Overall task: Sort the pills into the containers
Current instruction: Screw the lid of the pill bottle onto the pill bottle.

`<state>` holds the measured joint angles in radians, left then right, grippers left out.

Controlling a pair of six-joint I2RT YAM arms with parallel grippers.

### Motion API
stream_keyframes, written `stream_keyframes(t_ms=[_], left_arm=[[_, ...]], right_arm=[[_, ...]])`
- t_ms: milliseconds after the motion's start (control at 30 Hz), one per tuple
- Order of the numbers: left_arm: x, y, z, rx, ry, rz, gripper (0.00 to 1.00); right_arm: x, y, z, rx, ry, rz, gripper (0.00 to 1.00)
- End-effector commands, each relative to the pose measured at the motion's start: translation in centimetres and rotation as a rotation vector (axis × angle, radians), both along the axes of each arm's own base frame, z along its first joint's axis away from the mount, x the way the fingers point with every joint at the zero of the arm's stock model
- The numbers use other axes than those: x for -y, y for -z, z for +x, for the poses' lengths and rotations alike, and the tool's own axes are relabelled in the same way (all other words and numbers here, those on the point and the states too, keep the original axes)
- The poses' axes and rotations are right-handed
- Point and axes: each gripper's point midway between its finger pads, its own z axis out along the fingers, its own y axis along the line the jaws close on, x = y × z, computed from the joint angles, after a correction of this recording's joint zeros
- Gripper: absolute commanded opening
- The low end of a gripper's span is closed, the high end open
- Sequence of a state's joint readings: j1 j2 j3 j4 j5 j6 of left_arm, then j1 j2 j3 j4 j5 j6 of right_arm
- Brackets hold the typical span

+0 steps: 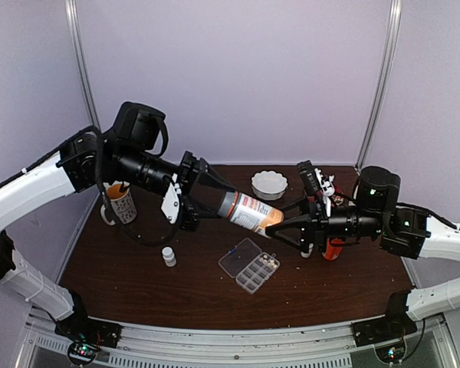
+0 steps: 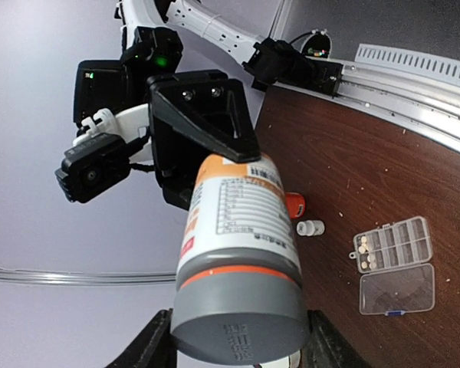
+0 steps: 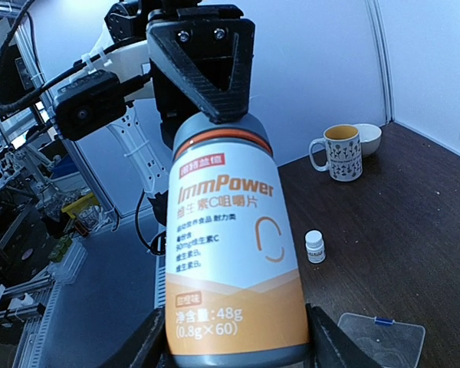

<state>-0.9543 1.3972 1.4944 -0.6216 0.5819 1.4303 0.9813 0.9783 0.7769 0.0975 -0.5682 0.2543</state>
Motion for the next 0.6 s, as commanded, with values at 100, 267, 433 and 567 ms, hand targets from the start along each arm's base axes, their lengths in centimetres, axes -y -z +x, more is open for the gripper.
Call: stream_keyframes(t_ms=[100, 267, 433, 567], left_arm=[[0.7, 1.1, 2.1, 0.304, -0.037, 0.050, 0.36], [1.0, 2.1, 3.2, 0.488, -0.062, 0.098, 0.36], [1.4, 2.3, 4.5, 0.686, -0.118, 0.093, 0.38], [1.7, 1.6, 4.4, 0.705, -0.127, 0.036, 0.48]], right_arm=[[-1.1, -3.5, -2.4, 0.025, -0.144, 0.085, 0.00], [-1.2, -3.1, -2.4, 0.018, -0.145, 0.076, 0.00], [-1.1, -2.7, -2.3, 0.016, -0.134, 0.070, 0.00], [-1.0, -2.8, -2.1, 0.021, -0.121, 0.071, 0.00]])
